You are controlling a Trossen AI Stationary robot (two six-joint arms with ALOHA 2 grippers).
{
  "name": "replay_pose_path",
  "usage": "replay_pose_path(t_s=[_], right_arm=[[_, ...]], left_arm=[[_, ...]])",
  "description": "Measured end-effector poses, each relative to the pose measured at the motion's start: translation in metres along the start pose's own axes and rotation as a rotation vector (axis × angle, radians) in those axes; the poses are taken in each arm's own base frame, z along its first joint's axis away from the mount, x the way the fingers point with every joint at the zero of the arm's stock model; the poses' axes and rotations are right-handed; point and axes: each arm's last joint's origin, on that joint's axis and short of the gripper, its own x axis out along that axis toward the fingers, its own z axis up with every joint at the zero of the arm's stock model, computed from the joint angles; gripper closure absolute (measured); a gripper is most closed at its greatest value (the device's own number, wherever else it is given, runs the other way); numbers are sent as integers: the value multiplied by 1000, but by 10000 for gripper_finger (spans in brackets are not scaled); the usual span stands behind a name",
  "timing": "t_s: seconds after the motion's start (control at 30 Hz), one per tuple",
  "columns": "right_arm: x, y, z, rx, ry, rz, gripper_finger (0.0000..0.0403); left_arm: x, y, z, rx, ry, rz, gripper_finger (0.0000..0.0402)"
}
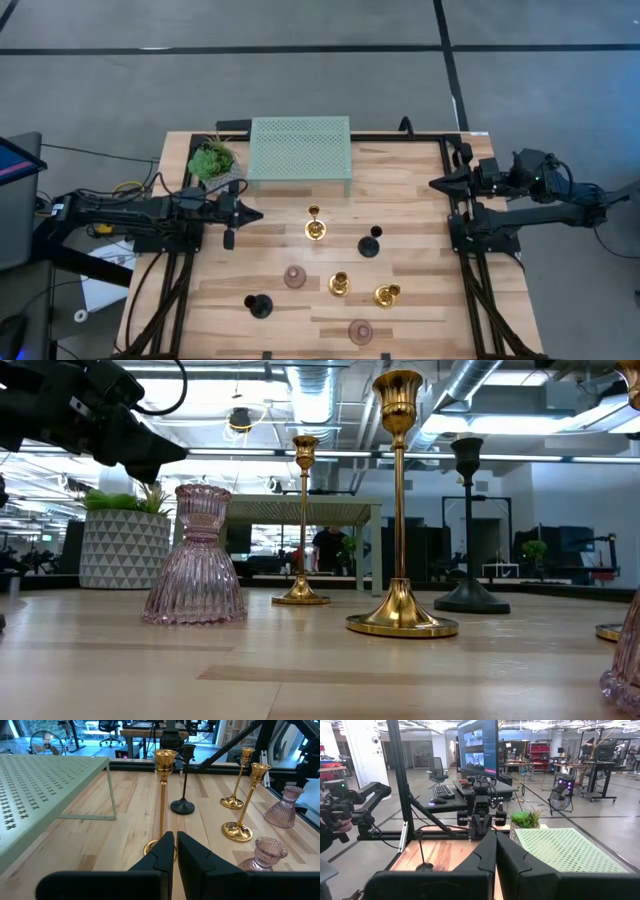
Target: Pick & Place candle stick holders
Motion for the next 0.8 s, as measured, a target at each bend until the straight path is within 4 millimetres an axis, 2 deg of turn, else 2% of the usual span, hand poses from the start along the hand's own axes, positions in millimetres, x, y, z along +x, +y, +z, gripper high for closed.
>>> replay_pose_path(t_s=[0.37,0.5,0.8], right_arm=[[0,0,0,-7,0,0,403],[0,0,-2,-7,20,0,403],[1,0,-9,-8,74,0,403]], left_arm=[[0,0,4,-2,-46,1,380],[1,0,9,-57,-92,-2,380],[23,-7,-3,-57,16,64,380]])
